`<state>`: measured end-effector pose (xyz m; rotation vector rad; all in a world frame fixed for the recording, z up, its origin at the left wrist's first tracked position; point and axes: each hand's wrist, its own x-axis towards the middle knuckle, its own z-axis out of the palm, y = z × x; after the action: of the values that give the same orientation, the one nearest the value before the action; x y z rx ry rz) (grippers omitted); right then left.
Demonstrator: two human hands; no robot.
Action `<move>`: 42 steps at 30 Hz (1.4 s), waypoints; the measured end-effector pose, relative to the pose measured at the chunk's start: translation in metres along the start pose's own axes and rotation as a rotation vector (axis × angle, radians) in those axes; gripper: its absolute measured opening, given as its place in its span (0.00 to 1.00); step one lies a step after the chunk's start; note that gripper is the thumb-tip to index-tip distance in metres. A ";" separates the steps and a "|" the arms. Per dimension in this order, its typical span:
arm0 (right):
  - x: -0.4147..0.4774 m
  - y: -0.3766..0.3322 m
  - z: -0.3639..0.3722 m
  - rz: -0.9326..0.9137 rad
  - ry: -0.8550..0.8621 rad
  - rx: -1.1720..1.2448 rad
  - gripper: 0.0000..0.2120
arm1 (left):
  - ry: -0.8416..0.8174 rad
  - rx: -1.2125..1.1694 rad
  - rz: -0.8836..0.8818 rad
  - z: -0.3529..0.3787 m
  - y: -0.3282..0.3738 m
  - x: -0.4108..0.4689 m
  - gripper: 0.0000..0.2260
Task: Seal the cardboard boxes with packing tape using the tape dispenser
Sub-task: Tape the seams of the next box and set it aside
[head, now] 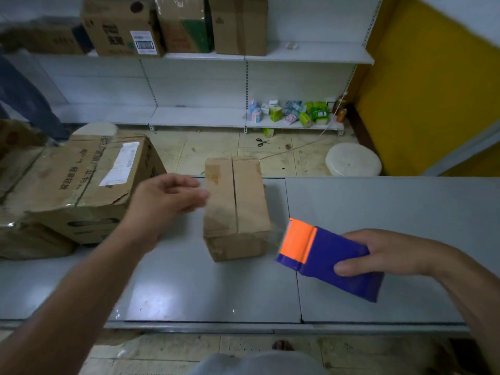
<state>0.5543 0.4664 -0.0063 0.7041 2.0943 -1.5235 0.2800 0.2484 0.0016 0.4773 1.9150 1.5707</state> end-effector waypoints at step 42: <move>0.089 -0.012 -0.062 0.278 -0.121 -0.327 0.35 | 0.115 -0.519 -0.173 0.019 -0.144 -0.001 0.15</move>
<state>0.4746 0.5348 -0.0362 0.7242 1.9923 -1.0194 0.3075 0.2290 -0.1398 -0.0006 1.4926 1.9165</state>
